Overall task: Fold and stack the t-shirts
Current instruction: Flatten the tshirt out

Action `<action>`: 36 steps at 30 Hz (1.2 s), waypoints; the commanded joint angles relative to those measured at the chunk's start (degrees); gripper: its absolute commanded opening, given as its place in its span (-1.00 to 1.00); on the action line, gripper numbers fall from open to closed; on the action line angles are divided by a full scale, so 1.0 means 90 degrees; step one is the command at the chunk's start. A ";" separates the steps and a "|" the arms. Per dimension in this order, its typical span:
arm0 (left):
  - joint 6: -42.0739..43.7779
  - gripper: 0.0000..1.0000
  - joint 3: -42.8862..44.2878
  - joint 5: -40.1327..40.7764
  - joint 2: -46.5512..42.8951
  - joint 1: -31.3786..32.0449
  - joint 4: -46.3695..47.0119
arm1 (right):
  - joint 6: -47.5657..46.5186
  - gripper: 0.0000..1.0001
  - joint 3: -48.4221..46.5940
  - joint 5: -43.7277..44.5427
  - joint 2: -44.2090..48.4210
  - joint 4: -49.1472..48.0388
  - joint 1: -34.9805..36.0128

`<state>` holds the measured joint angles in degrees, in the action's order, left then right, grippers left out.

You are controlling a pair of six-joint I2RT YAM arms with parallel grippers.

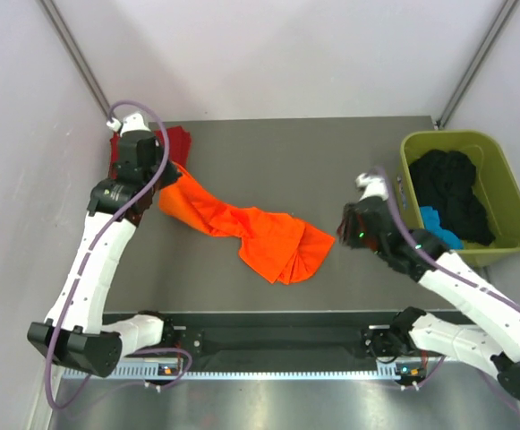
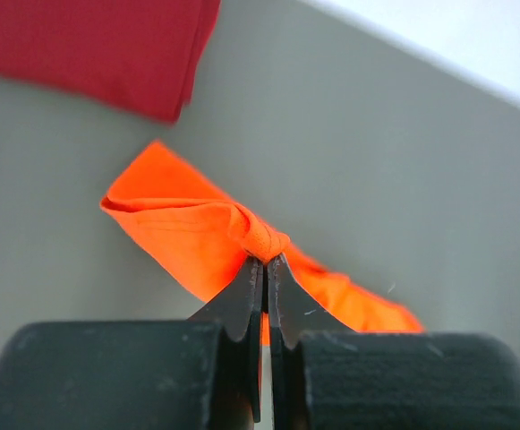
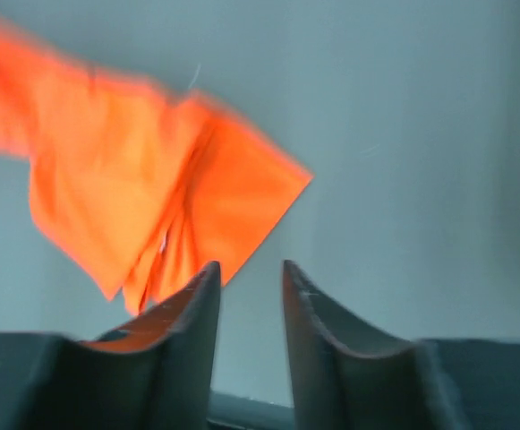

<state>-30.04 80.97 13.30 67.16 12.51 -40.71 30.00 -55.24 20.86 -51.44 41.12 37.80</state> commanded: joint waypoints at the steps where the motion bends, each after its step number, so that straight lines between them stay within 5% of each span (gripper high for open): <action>1: 0.0018 -1.00 -0.0198 -0.0062 -0.0040 -0.0023 -0.0047 | -0.0101 -0.28 0.1046 -0.1136 -0.0124 -0.1304 0.0808; 7: 0.0076 -1.00 -0.0227 -0.0042 0.0009 -0.0033 -0.0037 | 0.0368 -0.28 0.1509 -0.1098 -0.0953 -0.2545 0.1833; 15: 0.0281 -1.00 -0.0481 -0.0052 0.0009 -0.0208 -0.0038 | -0.1779 -0.12 0.0974 0.0153 -0.2788 -0.3963 0.3992; 23: -0.0089 -1.00 -0.1173 -0.1290 0.0156 -0.1067 0.0323 | -0.2425 -0.20 0.0211 0.0639 -0.4771 -0.3828 0.4110; 32: -0.0158 -1.00 -0.1418 -0.1390 0.0204 -0.1185 0.0548 | -0.2318 -0.21 0.0367 0.0680 -0.5221 -0.3808 0.4110; 36: -0.0168 -1.00 -0.1438 -0.1361 0.0204 -0.1185 0.0568 | -0.2347 -0.39 0.0211 0.0651 -0.5378 -0.3739 0.4110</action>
<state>-31.00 68.38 1.85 69.17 2.13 -38.98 9.06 -51.20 25.98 -97.80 8.10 74.15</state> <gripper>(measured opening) 0.024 0.342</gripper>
